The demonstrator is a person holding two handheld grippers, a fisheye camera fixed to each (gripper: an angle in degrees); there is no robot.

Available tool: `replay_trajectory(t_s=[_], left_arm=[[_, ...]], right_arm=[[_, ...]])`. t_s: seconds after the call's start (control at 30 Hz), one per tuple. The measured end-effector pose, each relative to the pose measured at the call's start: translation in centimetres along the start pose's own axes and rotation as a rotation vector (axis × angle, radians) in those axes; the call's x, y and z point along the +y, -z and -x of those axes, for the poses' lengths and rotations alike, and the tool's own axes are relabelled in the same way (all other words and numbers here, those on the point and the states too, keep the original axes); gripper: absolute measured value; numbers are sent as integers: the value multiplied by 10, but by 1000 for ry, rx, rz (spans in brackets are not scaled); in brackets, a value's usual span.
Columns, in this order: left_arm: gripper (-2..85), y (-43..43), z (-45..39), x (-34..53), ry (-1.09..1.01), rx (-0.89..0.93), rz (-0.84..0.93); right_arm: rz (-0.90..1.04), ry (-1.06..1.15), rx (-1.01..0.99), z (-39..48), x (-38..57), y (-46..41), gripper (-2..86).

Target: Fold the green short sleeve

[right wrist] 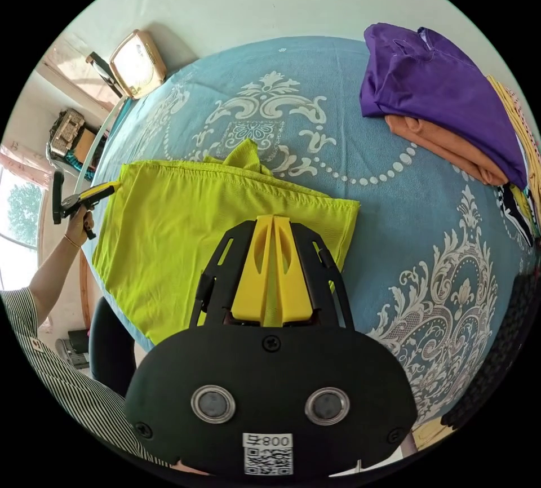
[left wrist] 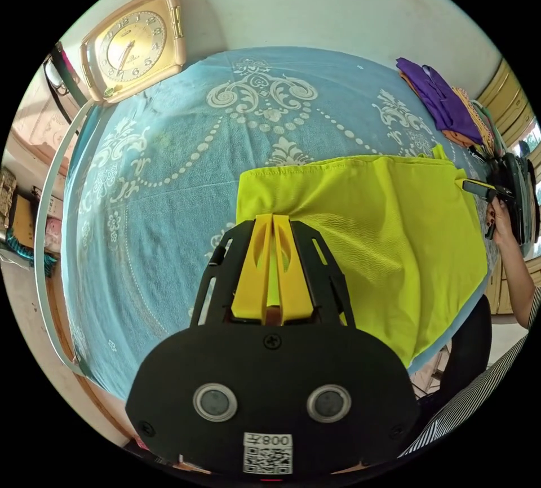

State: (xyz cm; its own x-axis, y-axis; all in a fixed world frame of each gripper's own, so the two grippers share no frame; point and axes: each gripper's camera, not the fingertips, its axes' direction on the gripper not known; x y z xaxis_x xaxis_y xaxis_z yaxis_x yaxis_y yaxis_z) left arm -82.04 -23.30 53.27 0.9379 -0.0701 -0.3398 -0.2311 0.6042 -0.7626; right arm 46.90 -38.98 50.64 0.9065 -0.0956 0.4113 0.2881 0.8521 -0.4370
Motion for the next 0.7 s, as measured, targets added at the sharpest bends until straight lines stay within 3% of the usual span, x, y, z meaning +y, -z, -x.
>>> replay_trajectory(t_s=[0.3, 0.5, 0.7], left_arm=[[3, 0, 38, 32, 111, -50, -42], [8, 27, 26, 80, 28, 16, -131], [47, 46, 66, 157, 167, 165, -128]], right_arm=[[-20, -59, -58, -28, 16, -5, 2], [-89, -17, -43, -27, 49, 17, 7], [-63, -86, -133, -52, 131, 41, 42]])
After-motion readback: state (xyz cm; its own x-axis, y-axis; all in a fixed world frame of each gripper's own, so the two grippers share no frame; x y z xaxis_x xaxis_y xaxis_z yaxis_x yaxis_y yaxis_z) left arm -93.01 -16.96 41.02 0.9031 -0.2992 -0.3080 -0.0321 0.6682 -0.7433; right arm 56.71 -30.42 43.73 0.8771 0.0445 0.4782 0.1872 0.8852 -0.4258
